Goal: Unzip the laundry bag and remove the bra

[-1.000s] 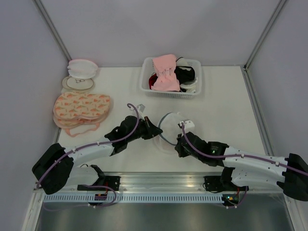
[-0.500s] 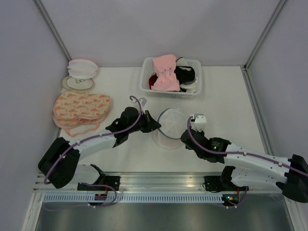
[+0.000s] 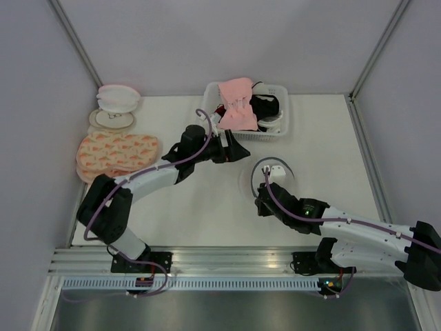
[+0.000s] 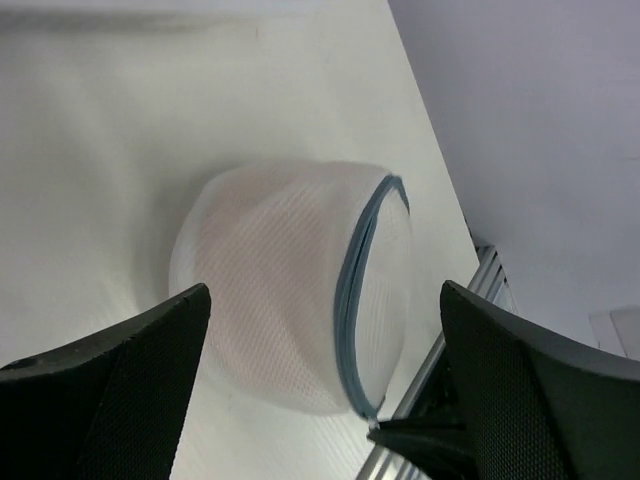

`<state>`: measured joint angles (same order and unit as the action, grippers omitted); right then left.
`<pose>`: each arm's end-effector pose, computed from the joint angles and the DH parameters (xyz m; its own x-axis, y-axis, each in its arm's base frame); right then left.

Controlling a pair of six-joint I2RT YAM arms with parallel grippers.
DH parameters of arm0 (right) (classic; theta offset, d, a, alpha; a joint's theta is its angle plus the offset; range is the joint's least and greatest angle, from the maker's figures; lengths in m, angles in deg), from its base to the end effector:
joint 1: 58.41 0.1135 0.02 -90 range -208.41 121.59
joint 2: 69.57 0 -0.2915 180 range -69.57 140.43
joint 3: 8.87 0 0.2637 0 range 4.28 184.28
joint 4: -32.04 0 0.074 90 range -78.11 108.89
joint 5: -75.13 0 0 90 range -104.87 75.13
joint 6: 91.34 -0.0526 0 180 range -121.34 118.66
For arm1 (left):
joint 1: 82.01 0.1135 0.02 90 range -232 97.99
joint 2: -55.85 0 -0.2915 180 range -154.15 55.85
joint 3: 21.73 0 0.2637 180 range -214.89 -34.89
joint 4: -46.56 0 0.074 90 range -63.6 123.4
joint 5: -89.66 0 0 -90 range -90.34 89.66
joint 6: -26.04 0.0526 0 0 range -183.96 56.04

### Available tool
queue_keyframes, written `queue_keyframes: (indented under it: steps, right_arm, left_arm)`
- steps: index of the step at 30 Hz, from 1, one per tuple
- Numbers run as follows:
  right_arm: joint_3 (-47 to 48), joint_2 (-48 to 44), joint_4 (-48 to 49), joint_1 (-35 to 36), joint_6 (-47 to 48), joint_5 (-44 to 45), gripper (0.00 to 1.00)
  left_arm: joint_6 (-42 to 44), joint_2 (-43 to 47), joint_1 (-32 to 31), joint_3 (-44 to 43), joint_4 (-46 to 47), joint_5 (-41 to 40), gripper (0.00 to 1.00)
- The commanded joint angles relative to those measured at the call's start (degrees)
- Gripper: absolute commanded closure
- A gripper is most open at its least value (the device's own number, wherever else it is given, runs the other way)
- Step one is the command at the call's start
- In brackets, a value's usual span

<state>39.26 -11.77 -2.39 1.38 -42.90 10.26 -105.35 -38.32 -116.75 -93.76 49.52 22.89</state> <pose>0.1260 0.1719 0.2312 -0.6793 0.0270 -0.7334 -0.2383 0.9370 0.2553 0.3177 -0.2456 0.2647 -0.7512 -0.2185 -0.6229 0.4440 0.5310 -0.7217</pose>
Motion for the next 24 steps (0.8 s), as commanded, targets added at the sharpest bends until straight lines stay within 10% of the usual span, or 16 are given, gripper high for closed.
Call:
queue_keyframes:
  steps: [1,17,20,24]
  right_arm:
    - [-1.14,-0.67,7.28,0.15,2.53,-4.11,1.00]
    - [-2.20,-0.76,15.57,0.15,6.85,-13.97,1.00]
    - [-2.20,-1.55,14.60,0.06,6.84,-13.87,1.00]
    - [-2.46,-2.25,13.90,0.15,6.76,-13.96,1.00]
  left_arm:
    - [-1.06,10.64,-0.33,8.67,-0.12,-5.02,0.00]
    - [-6.69,9.27,-11.57,19.93,14.28,-3.36,0.05]
    - [-6.87,8.92,-11.66,21.16,15.86,-2.92,0.26]
    - [-6.87,9.97,-11.66,21.96,15.26,-4.06,0.80]
